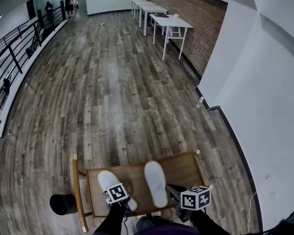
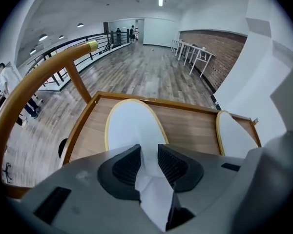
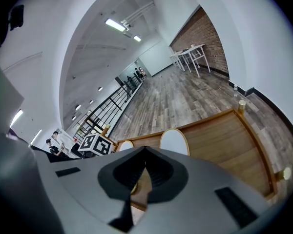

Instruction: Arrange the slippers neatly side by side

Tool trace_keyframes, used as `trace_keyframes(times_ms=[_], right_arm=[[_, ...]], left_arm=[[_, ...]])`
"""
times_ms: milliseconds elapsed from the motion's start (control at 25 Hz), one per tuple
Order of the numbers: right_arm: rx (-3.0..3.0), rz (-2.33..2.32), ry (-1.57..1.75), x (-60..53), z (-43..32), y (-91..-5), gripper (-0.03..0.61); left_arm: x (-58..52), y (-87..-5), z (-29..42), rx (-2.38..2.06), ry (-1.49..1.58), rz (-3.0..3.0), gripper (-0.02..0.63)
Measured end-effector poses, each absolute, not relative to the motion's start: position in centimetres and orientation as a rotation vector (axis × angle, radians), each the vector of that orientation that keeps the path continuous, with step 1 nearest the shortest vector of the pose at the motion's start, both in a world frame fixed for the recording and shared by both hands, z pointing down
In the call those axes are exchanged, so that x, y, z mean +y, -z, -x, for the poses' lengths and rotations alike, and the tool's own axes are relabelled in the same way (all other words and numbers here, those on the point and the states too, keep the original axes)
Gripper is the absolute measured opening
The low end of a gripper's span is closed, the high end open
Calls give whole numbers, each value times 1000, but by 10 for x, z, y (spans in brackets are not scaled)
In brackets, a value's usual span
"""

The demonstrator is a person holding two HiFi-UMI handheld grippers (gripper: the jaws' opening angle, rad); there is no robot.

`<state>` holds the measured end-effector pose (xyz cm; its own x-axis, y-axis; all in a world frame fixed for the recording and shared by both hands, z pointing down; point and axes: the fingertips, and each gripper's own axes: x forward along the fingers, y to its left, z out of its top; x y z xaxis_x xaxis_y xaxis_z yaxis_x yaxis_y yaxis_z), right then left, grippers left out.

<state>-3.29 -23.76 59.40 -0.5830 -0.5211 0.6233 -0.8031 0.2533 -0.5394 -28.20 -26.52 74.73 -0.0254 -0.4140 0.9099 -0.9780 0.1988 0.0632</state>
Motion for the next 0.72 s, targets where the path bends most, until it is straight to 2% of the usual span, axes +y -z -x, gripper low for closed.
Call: trace_keyframes(times_ms=[80, 120, 160, 200, 720], right_arm=[[-2211, -1219, -1244, -238, 33, -593, -2], [-2211, -1217, -1243, -238, 34, -593, -2], [-2210, -1215, -1242, -237, 35, -593, -2], [-2210, -1213, -1242, -237, 35, -593, -2], [-2223, -1201, -1250, -242, 42, -593, -2]], left_arm=[[-265, -747, 282, -1574, -808, -1359, 109], [-263, -751, 277, -1538, -789, -1363, 89], [-262, -754, 273, -1508, -773, -1365, 37], [-262, -753, 272, -1494, -767, -1370, 20], [-261, -717, 215, -1269, -554, -1460, 11]])
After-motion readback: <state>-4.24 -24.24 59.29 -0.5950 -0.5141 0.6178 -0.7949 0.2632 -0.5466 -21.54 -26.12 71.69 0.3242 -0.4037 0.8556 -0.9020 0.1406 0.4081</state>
